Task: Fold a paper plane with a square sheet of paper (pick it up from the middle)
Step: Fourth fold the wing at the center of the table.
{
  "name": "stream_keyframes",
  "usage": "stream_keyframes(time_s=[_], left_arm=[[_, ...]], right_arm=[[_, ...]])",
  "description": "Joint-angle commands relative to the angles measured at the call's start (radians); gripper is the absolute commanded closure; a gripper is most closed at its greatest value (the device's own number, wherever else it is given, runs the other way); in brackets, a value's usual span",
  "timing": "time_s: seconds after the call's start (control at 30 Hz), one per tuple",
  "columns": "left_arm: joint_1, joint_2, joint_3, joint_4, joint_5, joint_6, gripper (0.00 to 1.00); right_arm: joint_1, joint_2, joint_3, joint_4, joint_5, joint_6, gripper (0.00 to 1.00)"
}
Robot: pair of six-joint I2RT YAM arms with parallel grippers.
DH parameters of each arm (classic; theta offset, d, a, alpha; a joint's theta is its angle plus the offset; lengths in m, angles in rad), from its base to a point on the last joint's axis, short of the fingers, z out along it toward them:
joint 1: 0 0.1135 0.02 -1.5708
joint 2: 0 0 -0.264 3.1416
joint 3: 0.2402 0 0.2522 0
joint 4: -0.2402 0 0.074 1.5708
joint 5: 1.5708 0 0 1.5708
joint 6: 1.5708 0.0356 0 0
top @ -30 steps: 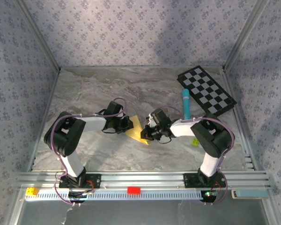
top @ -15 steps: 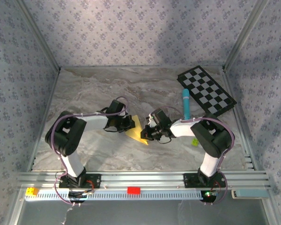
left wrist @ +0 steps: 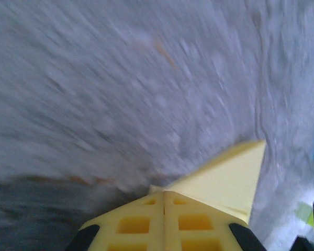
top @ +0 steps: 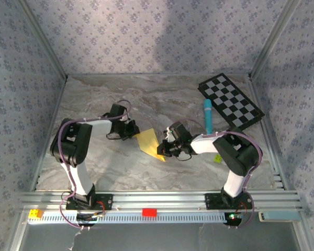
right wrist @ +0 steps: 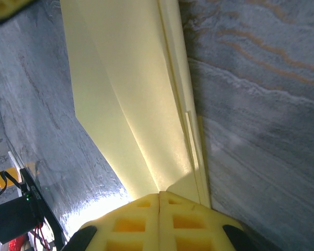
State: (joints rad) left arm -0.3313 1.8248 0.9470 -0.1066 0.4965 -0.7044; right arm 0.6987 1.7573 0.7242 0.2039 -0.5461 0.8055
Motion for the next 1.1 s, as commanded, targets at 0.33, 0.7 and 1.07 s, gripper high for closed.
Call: stream_keyframes(time_s=[0.33,0.7,1.07], left_arm=[[0.012,-0.157,0.066,-0.108,-0.008,0.019,0.92],[-0.239,-0.111,-0.001,-0.006,-0.002,-0.048,0.92],[-0.262,-0.001,-0.05,0.01,-0.043,-0.053,0.96]], right_arm=[[0.002,0.009,-0.045,-0.129,0.068,0.017,1.0],[0.002,-0.026,-0.016,-0.153,0.071,0.001,1.0],[0.004,-0.151,-0.027,-0.186,0.057,-0.011,0.99]])
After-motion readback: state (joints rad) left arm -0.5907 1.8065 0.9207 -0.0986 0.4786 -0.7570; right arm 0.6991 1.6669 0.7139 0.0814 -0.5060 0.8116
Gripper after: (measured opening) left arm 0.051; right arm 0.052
